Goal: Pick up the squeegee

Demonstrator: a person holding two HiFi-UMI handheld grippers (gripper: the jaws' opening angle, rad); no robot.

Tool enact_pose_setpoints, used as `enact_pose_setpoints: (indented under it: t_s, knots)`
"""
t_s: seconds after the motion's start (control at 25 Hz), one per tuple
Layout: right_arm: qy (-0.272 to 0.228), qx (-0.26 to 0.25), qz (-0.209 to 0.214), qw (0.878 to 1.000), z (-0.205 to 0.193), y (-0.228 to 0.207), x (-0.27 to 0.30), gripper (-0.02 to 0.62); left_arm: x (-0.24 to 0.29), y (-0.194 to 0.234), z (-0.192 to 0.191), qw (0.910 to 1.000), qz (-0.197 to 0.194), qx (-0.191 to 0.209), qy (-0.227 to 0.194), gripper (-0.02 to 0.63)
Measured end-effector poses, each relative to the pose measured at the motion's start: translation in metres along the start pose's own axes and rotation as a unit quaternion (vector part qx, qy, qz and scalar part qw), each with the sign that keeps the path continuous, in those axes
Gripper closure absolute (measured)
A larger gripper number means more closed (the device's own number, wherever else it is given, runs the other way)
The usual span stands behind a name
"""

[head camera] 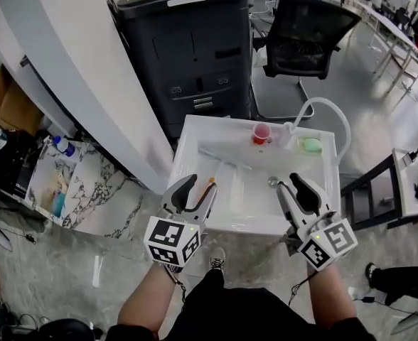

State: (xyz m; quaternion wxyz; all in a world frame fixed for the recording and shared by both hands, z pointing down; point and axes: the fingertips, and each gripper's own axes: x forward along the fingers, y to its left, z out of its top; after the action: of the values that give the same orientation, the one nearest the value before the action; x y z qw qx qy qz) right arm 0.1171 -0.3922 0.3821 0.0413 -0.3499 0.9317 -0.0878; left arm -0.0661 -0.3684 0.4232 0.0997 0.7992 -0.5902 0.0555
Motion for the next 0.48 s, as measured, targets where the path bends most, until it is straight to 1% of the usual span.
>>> enact_pose_setpoints:
  t_s: [0.2,0.48]
  knots:
    - [0.005,0.002,-0.007,1.0,-0.006,-0.014,0.026,0.446,0.028,0.019,-0.006,0.9999,-0.008,0.004,0.014,0.408]
    - [0.016,0.012,-0.023,1.0,-0.019,-0.031,0.057,0.446,0.066,0.042,-0.03,0.9983,-0.025,-0.001,0.053,0.405]
